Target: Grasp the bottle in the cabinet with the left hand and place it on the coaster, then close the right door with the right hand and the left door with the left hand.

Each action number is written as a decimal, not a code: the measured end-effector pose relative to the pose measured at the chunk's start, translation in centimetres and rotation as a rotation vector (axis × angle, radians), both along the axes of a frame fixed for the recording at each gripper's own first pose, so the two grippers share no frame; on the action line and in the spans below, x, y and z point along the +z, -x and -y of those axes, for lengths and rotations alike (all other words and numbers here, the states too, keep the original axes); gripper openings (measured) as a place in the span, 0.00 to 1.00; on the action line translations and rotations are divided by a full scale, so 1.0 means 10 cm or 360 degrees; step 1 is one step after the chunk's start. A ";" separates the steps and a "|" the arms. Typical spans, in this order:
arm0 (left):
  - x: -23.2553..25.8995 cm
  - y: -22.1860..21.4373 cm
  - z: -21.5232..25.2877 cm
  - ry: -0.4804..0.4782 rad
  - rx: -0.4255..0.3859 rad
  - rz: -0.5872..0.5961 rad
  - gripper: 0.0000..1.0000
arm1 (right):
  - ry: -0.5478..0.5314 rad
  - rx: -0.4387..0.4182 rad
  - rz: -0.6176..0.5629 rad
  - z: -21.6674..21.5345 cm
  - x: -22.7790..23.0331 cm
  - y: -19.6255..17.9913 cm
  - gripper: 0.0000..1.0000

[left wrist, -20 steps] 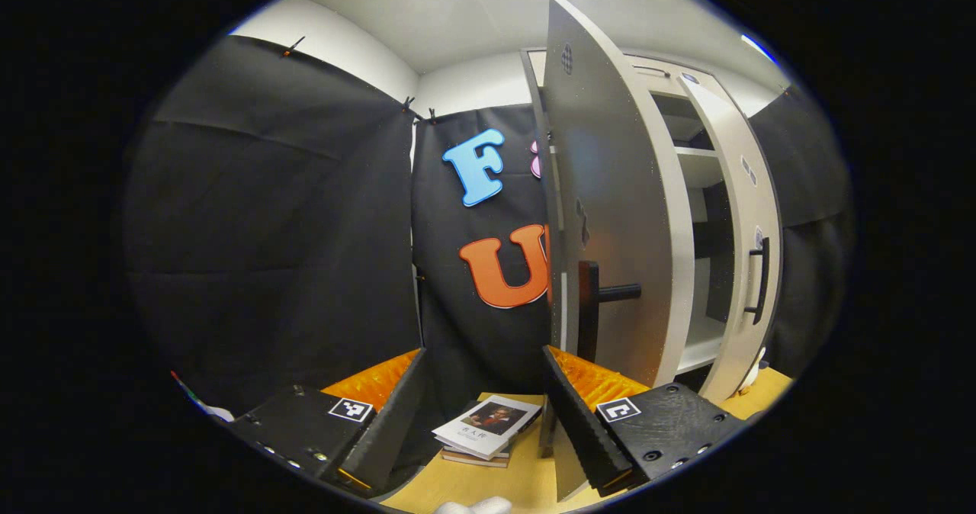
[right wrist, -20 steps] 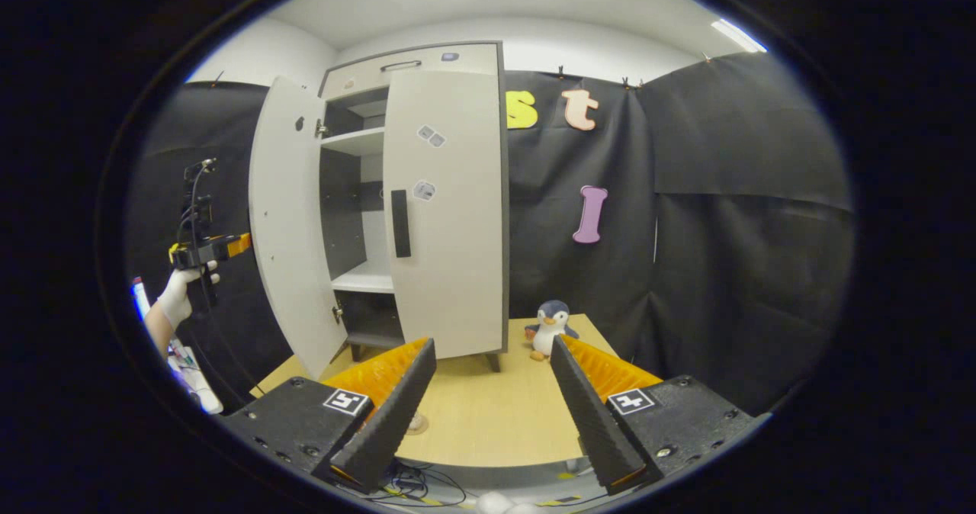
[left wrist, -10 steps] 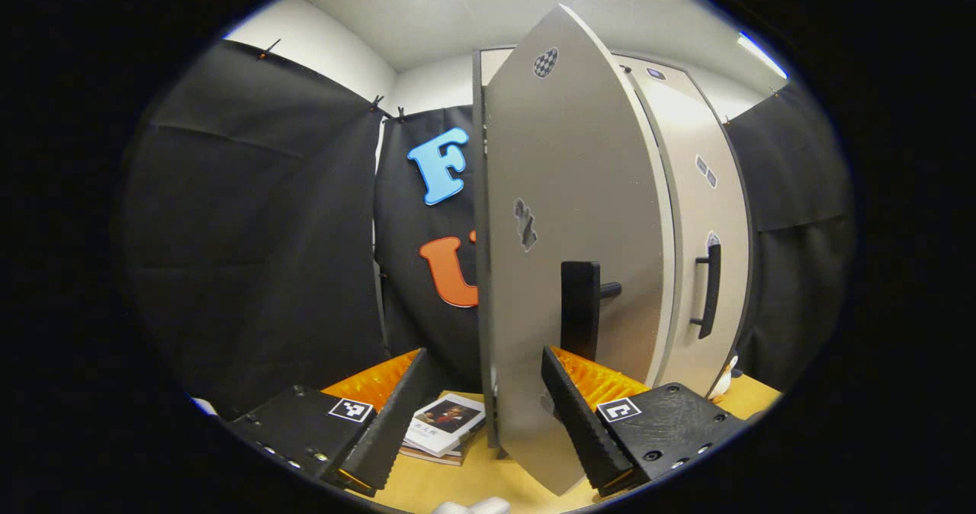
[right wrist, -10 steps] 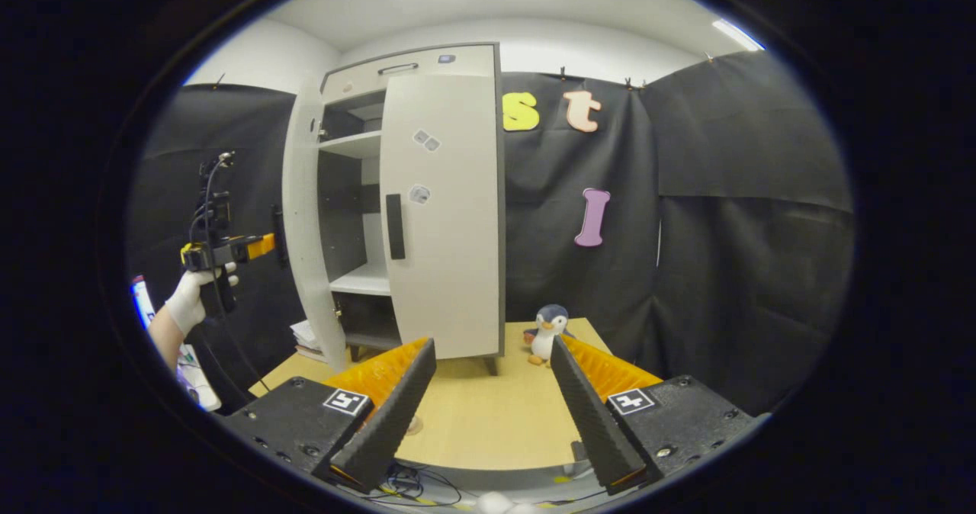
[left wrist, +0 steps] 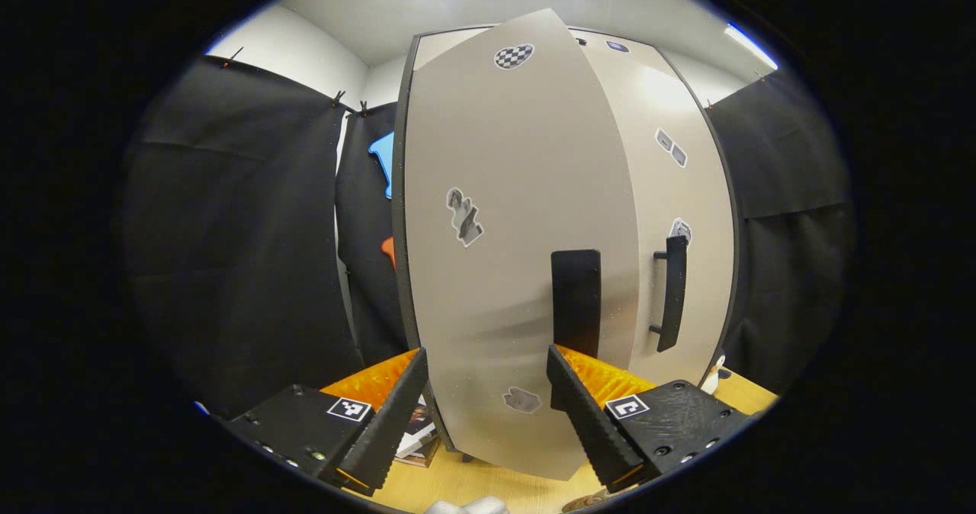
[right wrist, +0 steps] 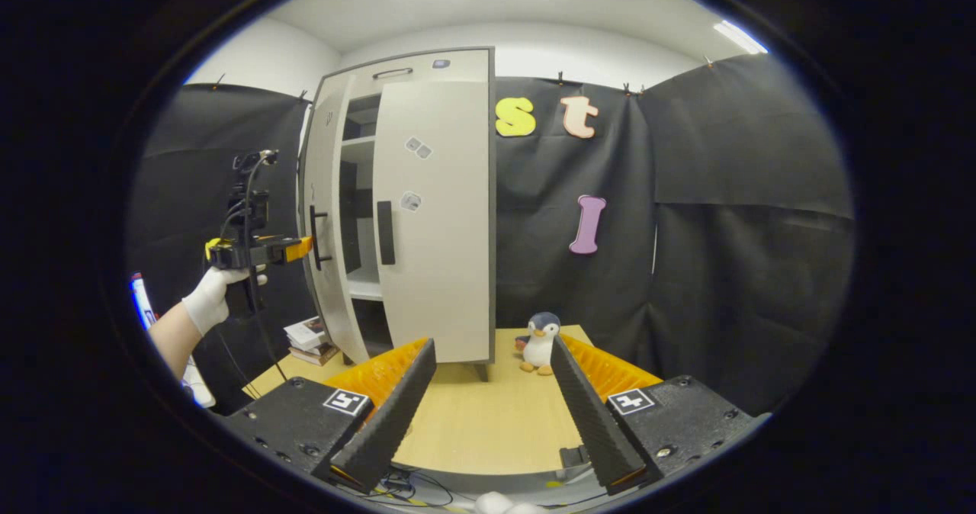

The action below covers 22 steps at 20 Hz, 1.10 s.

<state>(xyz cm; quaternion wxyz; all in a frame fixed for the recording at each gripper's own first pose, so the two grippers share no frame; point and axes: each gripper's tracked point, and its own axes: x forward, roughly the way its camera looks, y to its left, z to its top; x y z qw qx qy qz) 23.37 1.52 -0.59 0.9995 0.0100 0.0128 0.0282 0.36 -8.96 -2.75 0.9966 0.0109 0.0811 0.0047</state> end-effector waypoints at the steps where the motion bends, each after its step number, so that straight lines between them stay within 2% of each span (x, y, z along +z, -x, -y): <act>1: 0.01 0.02 -0.01 0.0002 0.0008 -0.0003 0.93 | -0.0003 0.0001 0.0005 0.00 0.02 -0.01 0.99; 7: 0.10 0.42 -0.18 0.0036 0.0041 0.0028 0.96 | -0.0011 0.0007 0.0060 -0.11 0.15 -0.12 0.99; 14: 0.19 1.18 -0.24 0.0047 -0.0007 0.0025 0.96 | 0.0000 0.0022 0.0150 -0.27 0.39 -0.24 0.99; 22: 0.07 2.11 -0.13 0.0019 -0.0039 -0.0003 0.95 | -0.0009 -0.0023 0.0209 -0.39 0.46 -0.17 0.99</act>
